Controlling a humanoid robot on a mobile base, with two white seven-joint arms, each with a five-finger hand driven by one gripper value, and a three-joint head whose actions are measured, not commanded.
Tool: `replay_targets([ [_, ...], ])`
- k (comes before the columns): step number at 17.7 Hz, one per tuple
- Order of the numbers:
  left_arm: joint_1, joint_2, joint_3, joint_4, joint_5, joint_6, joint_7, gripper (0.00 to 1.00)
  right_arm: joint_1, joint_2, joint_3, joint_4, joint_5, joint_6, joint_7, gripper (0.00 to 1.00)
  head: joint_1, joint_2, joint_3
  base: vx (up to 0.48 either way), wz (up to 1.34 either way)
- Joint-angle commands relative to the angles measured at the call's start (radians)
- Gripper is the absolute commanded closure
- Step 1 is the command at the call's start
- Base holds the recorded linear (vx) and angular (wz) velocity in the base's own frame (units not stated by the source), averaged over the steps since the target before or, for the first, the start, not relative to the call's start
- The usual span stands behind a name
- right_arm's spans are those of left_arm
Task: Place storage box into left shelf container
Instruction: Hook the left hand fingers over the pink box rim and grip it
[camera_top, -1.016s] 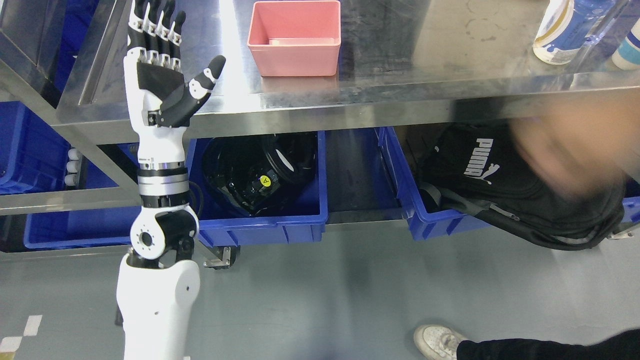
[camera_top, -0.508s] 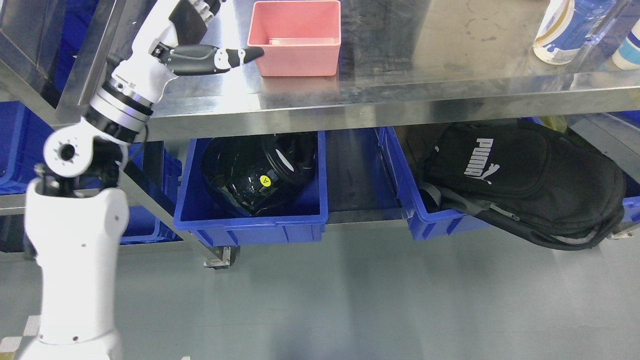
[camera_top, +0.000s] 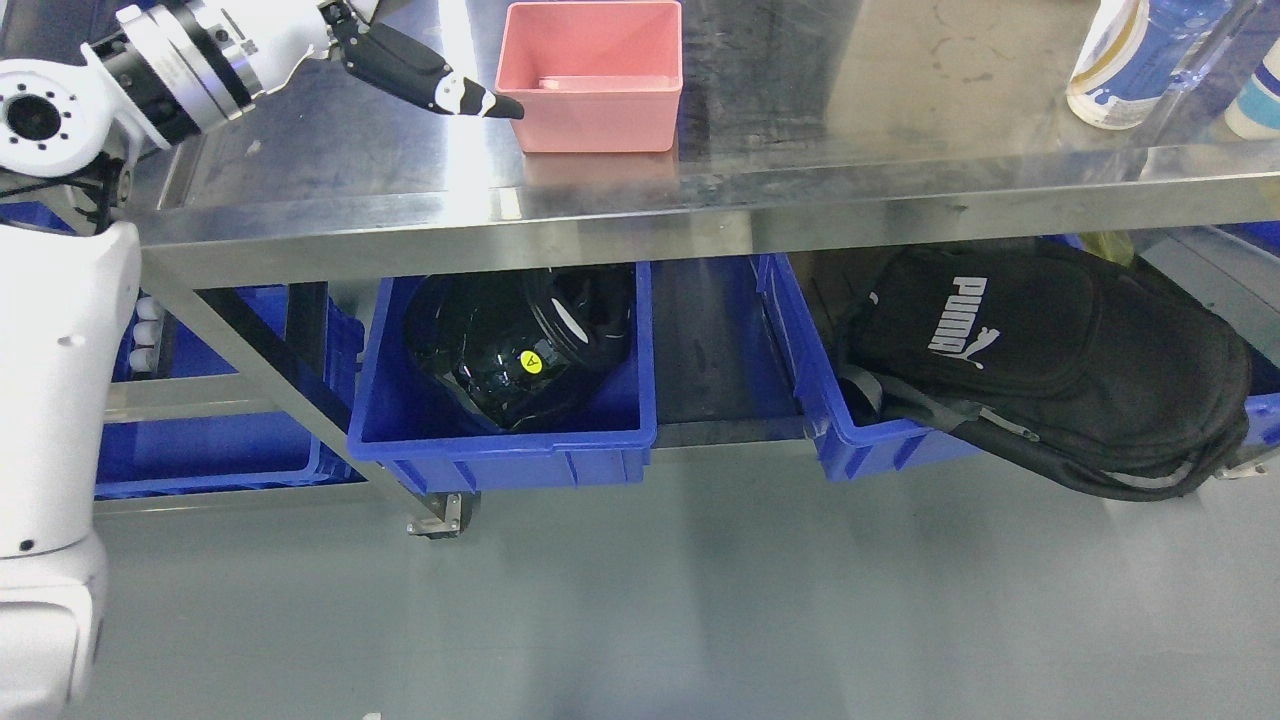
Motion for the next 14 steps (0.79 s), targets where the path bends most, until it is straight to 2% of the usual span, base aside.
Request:
replay_targets([
  [1, -0.137, -0.009, -0.275, 0.239, -0.124, -0.002, -0.038, 0.02, -0.006, -0.017, -0.003, -0.017, -0.002, 0.001, 0.001, 0.0, 0.0, 0.0, 0.0, 0.0, 0.0],
  [6, -0.195, -0.135, -0.332, 0.4, -0.172, -0.003, -0.072, 0.02, -0.006, -0.017, -0.003, -0.017, -0.002, 0.001, 0.001, 0.0, 0.0, 0.0, 0.0, 0.0, 0.0],
  [10, -0.243, -0.173, -0.33, 0.498, -0.19, -0.067, -0.067, 0.02, -0.006, -0.017, -0.003, -0.017, -0.002, 0.001, 0.001, 0.0, 0.0, 0.0, 0.0, 0.0, 0.0],
  [14, -0.257, -0.222, -0.321, 0.535, -0.19, -0.072, -0.066, 0.02, -0.006, -0.017, -0.003, -0.017, -0.002, 0.001, 0.001, 0.0, 0.0, 0.0, 0.0, 0.0, 0.0],
])
